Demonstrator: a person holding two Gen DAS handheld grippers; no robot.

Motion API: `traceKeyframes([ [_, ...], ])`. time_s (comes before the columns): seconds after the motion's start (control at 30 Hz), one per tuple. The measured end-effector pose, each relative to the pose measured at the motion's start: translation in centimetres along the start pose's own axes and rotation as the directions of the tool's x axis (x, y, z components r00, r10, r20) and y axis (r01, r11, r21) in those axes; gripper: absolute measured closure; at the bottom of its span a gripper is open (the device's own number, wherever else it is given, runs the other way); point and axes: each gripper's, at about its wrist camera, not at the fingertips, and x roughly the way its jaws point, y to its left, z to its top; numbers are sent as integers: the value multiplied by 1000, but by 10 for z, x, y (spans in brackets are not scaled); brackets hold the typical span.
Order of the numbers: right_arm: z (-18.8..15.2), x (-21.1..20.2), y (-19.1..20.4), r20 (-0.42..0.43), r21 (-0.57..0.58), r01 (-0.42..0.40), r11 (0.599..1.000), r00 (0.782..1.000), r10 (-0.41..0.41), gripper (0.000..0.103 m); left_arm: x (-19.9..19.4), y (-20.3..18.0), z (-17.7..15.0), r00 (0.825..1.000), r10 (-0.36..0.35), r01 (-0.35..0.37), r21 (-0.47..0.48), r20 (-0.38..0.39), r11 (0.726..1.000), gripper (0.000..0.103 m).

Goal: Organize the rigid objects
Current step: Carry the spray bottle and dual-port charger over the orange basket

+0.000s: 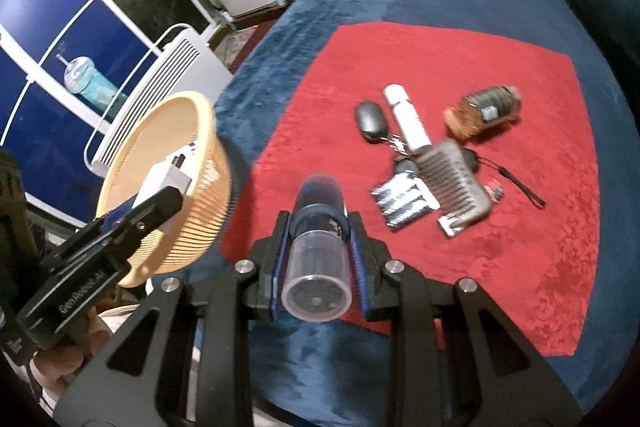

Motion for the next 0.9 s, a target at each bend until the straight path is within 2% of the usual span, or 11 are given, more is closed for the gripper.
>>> traceKeyframes([
  [0.27, 10, 10, 49, 4, -84, -52, 995, 999, 53, 75, -16, 49, -2, 998, 53, -51, -94, 24, 994, 63],
  [0.53, 13, 33, 96, -34, -160, -94, 983, 995, 90, 75, -21, 100, -10, 995, 103, -98, -189, 16, 977, 63],
  [0.9, 20, 61, 136, -71, -217, -122, 968, 992, 109, 75, -10, 142, -13, 991, 129, -129, -265, -16, 956, 63],
])
